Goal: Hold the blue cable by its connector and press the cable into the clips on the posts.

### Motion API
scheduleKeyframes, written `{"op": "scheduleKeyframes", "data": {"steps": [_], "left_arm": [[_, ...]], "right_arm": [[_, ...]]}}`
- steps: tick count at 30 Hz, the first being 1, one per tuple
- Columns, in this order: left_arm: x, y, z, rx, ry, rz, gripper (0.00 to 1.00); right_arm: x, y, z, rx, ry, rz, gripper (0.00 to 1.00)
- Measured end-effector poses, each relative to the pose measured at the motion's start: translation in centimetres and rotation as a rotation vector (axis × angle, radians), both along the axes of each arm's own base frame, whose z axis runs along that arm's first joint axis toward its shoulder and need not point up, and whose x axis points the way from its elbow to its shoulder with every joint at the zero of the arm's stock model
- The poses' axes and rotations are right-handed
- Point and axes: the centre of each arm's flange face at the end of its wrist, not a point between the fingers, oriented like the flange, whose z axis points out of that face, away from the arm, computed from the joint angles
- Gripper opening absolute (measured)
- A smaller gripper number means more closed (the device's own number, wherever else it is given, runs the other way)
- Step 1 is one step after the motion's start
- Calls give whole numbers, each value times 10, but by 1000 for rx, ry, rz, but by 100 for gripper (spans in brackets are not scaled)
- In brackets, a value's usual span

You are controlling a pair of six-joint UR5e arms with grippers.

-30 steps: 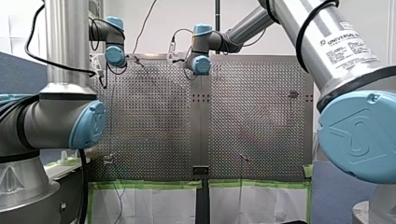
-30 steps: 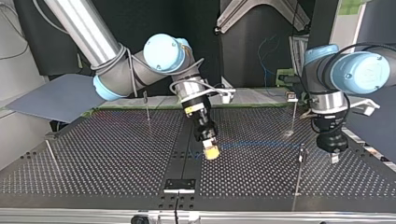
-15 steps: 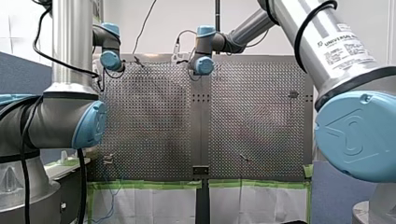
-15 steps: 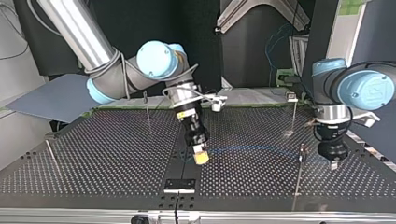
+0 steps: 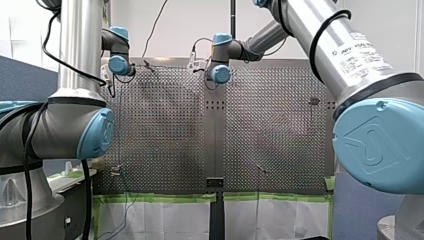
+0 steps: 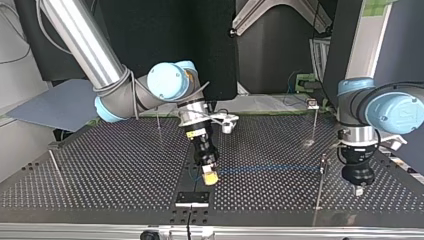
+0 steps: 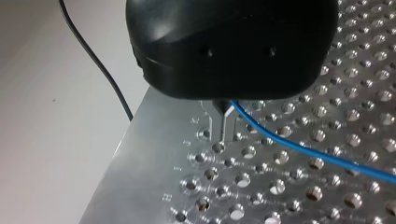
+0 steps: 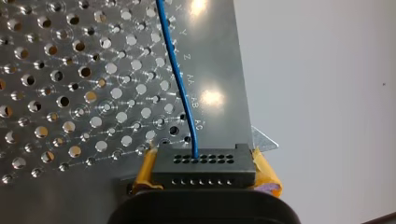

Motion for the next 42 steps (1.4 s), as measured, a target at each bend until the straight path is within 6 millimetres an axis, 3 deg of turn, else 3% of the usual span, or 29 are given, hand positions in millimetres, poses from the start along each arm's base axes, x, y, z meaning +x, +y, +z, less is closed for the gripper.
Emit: {"op": "scheduleKeyframes", "data": {"steps": [11,12,13,14,15,16,17,18,19,20,33,42], "left_arm": [[3,4,2,-17,-8,-21,0],[3,4,2,-17,-8,-24,7],[3,4,2,-19,-8,-27,7],[3,3,2,-21,-8,-29,18],[3,3,2,-22,-9,-30,36],[3,3,2,-22,-7,-28,36],[3,4,1,-21,-3,-24,52],[2,4,1,-18,1,-18,89],[2,5,0,-13,6,-9,89],[1,6,0,-8,11,-3,100],[-12,10,-10,17,122,84,100],[-43,-6,-14,-16,189,15,100]], "right_arm": [[2,-18,5,4,7,-6,0],[2,-18,5,4,9,-6,0],[2,-18,5,5,11,-5,0],[2,-18,5,6,12,-5,0],[2,-18,4,7,14,-4,0],[3,-17,4,8,16,-4,0],[3,-17,4,9,17,-3,0],[3,-16,4,10,18,-3,0],[3,-16,4,11,19,-3,0],[3,-16,4,11,20,-2,0],[3,-16,3,16,25,-1,0],[2,-16,2,17,25,0,0]]}}
